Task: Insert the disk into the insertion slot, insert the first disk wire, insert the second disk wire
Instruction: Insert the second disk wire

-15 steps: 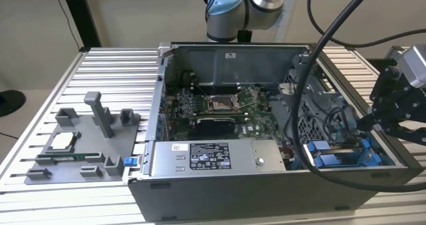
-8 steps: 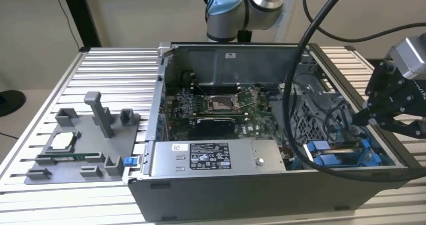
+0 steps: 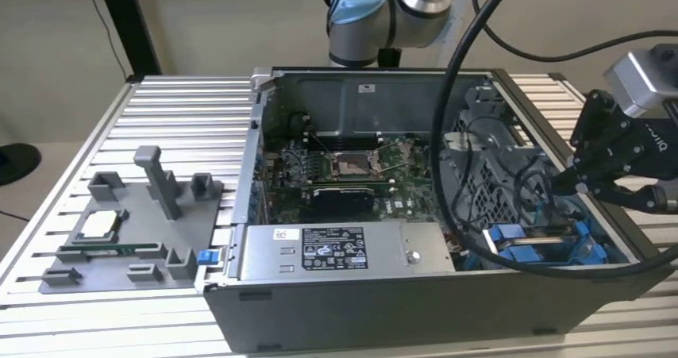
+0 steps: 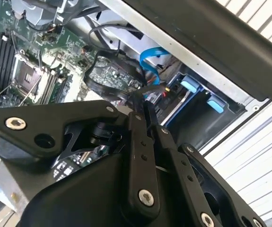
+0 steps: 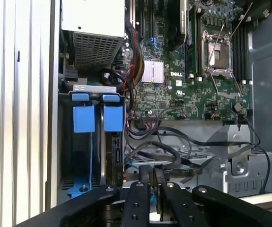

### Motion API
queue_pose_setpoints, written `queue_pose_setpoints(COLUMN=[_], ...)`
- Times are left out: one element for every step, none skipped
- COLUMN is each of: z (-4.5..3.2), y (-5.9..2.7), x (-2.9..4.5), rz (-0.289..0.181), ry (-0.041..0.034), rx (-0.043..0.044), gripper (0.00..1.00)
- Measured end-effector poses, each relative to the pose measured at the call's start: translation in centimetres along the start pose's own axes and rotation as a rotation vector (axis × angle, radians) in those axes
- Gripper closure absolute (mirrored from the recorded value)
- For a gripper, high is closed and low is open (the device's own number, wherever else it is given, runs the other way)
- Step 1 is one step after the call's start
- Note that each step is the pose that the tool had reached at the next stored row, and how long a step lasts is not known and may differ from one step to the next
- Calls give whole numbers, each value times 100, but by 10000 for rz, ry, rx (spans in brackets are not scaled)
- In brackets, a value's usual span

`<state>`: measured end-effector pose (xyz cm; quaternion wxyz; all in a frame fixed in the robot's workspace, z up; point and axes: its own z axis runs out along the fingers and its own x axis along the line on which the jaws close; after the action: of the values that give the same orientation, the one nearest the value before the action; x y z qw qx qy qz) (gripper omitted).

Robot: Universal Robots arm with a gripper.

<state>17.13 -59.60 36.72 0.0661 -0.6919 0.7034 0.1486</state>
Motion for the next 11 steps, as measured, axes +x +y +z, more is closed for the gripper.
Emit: queue_pose_setpoints(z=[-1, -1, -1, -1, -1, 0, 1, 1, 1, 2, 3], y=[15, 31, 46, 62, 76, 92, 107, 123, 137, 151, 164], x=[-3, -5, -7, -9, -11, -13, -14, -15, -15, -15, -15], rz=[1, 1, 2, 3, 3, 3, 3, 3, 4, 4, 4], ry=[2, 1, 1, 1, 1, 0, -1, 0, 0, 0, 1], rx=[-1, -3, -5, -7, -7, -9, -9, -9, -9, -9, -9], gripper=[100, 100, 100, 100, 100, 100, 100, 100, 100, 100, 100])
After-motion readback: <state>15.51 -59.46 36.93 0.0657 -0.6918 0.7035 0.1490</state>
